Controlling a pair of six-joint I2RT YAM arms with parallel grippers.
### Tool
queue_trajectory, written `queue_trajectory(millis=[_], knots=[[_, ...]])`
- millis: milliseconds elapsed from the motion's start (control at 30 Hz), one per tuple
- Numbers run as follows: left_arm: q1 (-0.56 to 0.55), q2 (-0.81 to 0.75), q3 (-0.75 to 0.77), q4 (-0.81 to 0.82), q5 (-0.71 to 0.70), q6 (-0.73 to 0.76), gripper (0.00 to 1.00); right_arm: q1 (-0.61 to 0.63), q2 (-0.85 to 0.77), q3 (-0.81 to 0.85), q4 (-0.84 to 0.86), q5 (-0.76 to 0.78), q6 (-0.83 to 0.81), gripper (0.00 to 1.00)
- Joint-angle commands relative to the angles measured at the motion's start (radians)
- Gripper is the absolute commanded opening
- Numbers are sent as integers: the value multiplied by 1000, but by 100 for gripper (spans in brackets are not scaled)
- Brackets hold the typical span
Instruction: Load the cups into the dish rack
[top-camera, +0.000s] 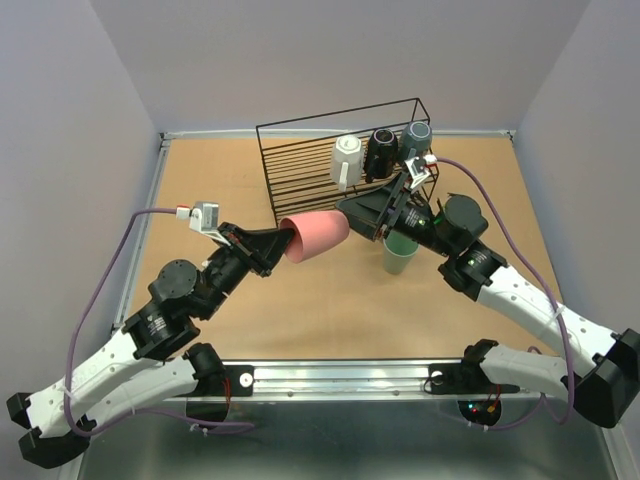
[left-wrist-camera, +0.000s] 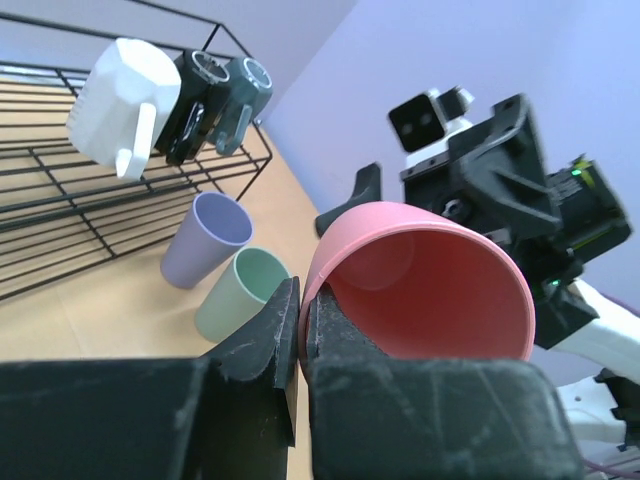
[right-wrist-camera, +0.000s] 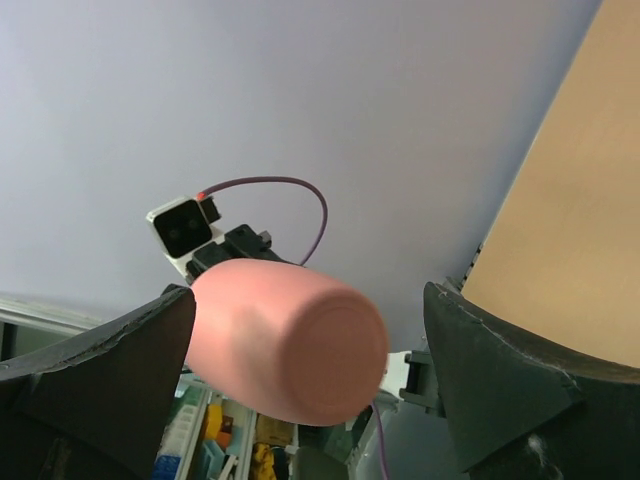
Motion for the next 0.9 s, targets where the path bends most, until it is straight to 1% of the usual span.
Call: queue_trajectory(millis=[0,233,333,533,567,733,800,867], knots=[[-3,-26,43,93,-26,-6,0,1,11,1,4,-25,-8,100],[-3,-17,19,119,-55,14,0,1,25,-5,67,-46,47,100],[-3,-8,-7,176,-58,14,0,1,35,5,99,-54,80,100],[-3,12,-53,271,-112,25,0,1,48,37,124,-60,111,100],[-3,14,-56,302,-121,28,0,1,49,40,125,-59,113,100],[-3,61,-56,351,-116,46,0,1,55,52,145,-45,124,100],[-3,78,-56,357,-115,48,0,1,64,54,168,-46,134,99],[-3,91,-59,368,-121,48,0,1,72,60,186,-51,139,95]])
